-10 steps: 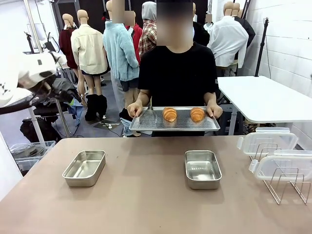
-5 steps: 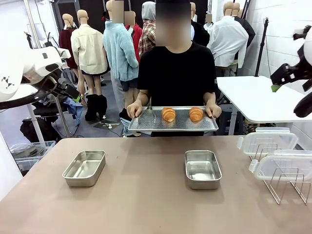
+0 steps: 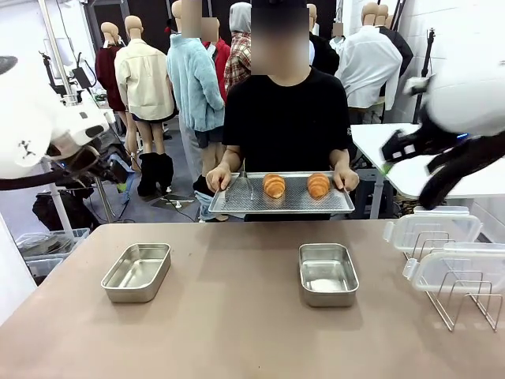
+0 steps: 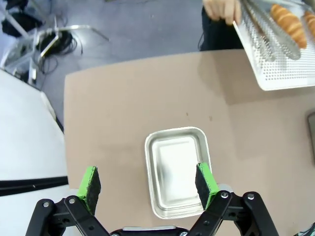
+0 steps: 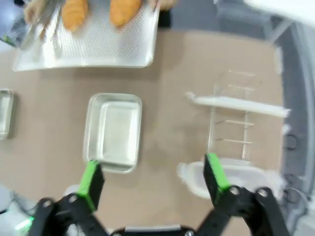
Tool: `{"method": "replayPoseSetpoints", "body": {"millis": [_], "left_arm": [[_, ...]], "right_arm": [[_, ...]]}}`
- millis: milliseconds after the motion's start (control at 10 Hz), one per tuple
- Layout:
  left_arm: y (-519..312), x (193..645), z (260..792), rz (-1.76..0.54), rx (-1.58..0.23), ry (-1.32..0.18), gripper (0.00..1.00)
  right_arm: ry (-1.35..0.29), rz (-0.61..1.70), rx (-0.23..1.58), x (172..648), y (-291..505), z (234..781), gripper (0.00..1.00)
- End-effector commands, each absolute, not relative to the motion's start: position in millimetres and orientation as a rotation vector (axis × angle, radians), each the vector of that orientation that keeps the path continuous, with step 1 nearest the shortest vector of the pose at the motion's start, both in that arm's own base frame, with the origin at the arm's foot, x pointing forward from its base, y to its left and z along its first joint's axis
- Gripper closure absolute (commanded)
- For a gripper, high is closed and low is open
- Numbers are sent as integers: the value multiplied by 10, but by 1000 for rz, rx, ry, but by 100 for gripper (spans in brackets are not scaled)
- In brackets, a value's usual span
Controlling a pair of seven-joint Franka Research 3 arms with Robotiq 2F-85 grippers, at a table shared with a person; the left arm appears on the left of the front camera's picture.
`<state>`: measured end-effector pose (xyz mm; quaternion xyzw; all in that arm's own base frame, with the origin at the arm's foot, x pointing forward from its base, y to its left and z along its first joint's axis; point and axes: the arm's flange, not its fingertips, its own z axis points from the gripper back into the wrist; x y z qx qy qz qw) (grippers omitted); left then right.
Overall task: Place the bread in airtight containers.
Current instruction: Lift both Airtight Container.
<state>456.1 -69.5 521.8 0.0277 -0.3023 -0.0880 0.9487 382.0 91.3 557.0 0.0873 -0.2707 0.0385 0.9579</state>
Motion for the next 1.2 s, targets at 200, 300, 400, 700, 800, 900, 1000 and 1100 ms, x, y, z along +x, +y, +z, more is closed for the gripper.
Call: {"method": "replayPoseSetpoints", "body": {"millis": [200,300,400,700,800,900,1000,1100], "left_arm": [[-530,4657,4597,-92,31,-462,0],[-430,4677,4448,-36,-10,-470,0],[-591,4665,4690,-123,45,-483,0],[-533,4677,4542,-101,30,-462,0],[-548,4847,4462,-82,34,-479,0],[-522,5005,4281,-124,2,-407,0],[-488,5072,4133,-120,10,-355,0],[-478,5067,4009,-147,14,-320,0]], "right_arm": [[-400,-38,107,4187,1372,4727,0],[-386,-53,75,4244,1403,4572,0],[-379,-62,68,4210,1331,4629,0],[-360,-34,102,4230,1324,4517,0],[-358,-37,104,4341,1331,4399,0],[-286,-46,85,4496,1392,4099,0],[-232,-27,109,4560,1412,3878,0],[-193,-34,126,4580,1426,3695,0]]}}
